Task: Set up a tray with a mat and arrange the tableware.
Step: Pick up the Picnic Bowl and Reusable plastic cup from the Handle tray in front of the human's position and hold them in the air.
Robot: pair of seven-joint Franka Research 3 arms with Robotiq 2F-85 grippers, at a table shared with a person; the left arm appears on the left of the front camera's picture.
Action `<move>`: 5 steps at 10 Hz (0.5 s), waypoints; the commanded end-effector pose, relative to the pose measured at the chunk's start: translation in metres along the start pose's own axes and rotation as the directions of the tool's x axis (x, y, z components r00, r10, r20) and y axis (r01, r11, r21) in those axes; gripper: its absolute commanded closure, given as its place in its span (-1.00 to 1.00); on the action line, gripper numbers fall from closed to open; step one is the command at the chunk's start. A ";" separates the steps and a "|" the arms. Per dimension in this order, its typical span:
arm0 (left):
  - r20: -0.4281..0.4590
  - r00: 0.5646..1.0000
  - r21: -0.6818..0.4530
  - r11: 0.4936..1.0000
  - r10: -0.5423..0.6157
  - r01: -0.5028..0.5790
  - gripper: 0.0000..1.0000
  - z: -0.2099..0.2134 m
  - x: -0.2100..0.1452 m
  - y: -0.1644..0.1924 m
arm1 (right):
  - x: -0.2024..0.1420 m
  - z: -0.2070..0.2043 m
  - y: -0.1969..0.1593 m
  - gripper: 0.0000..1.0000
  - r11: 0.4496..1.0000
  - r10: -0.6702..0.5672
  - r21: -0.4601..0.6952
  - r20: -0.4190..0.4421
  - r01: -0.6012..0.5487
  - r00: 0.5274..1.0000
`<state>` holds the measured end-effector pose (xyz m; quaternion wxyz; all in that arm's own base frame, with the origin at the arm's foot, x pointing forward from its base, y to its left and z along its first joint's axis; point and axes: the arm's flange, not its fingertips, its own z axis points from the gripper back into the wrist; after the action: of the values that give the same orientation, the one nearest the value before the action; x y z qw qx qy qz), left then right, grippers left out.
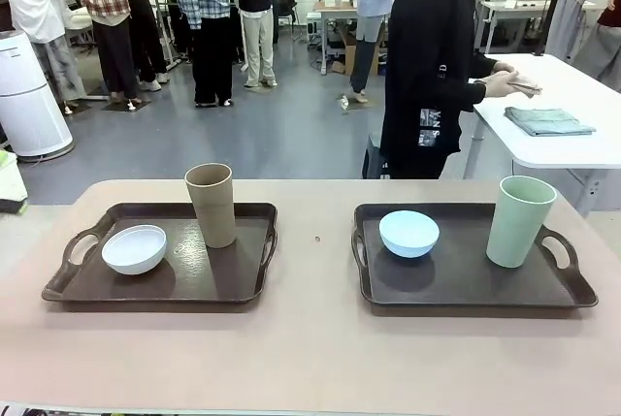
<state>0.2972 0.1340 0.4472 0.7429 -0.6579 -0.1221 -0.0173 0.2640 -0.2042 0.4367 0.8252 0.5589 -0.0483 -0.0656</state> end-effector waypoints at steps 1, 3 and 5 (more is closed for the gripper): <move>0.033 0.998 -0.187 0.981 0.060 -0.053 -1.00 0.000 0.008 0.017 | 0.010 0.014 -0.019 -1.00 0.919 -0.066 0.393 0.059 0.038 0.996; 0.000 1.000 0.000 1.000 0.000 0.000 -1.00 0.000 0.000 0.000 | 0.000 0.000 0.000 -1.00 1.000 0.000 0.000 0.000 0.000 1.000; 0.000 1.000 0.000 1.000 0.000 0.000 -1.00 0.000 0.000 0.000 | 0.000 0.000 0.000 -1.00 1.000 0.000 0.000 0.000 0.000 1.000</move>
<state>0.3024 0.1330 0.4453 0.7325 -0.6707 -0.1163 -0.0090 0.2720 -0.2057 0.4373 0.8156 0.5728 -0.0408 -0.0713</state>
